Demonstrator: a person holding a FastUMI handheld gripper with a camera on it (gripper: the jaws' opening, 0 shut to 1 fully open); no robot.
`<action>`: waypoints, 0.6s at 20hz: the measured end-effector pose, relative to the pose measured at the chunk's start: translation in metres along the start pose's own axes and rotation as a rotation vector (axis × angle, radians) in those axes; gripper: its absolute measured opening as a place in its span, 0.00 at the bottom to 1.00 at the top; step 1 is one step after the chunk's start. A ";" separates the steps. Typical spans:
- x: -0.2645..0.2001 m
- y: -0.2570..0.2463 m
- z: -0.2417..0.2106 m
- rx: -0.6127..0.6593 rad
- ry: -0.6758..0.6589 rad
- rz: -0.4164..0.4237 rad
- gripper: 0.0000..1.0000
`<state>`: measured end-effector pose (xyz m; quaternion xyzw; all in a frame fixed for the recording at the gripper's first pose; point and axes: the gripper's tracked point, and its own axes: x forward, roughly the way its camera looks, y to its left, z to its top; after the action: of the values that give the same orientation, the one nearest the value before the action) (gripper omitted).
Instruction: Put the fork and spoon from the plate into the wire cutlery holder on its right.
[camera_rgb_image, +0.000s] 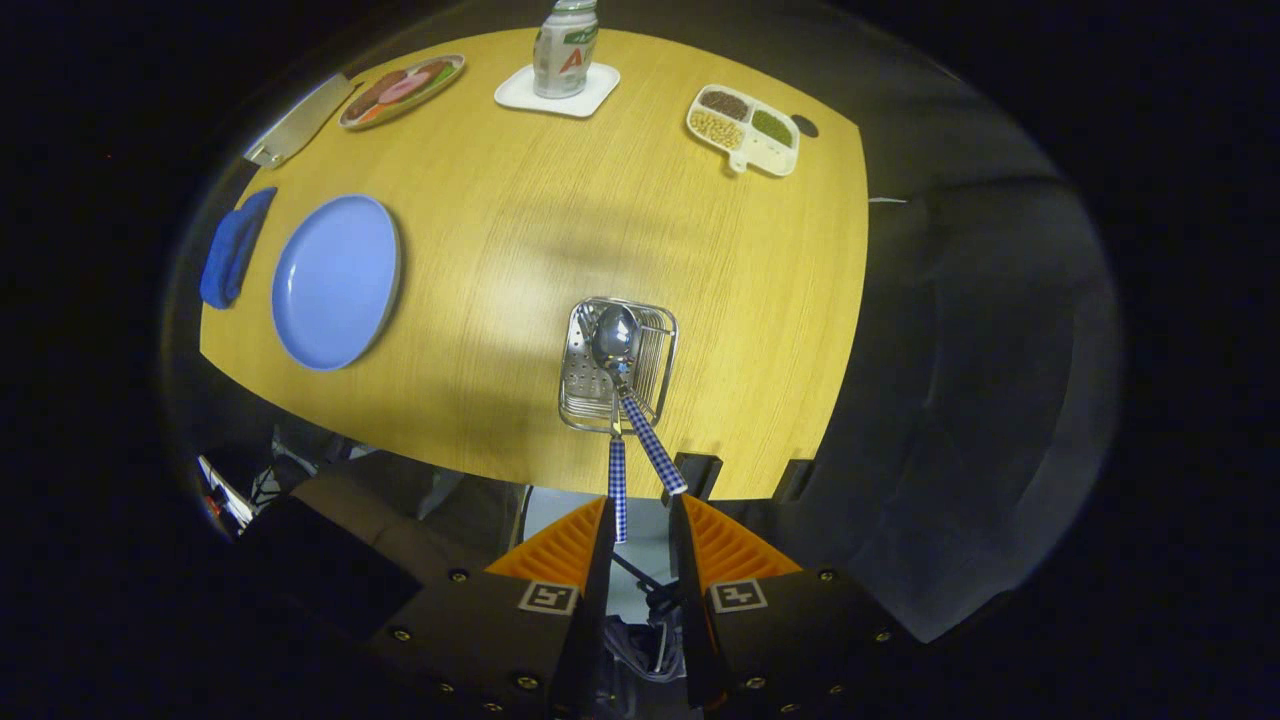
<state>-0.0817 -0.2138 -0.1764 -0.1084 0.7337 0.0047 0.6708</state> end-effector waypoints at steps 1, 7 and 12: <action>-0.010 0.001 -0.006 0.028 -0.035 -0.001 0.33; -0.034 0.005 -0.050 0.208 -0.193 0.047 0.80; -0.038 0.002 -0.085 0.346 -0.295 0.054 0.97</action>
<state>-0.1626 -0.2189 -0.1309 0.0295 0.6200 -0.0875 0.7791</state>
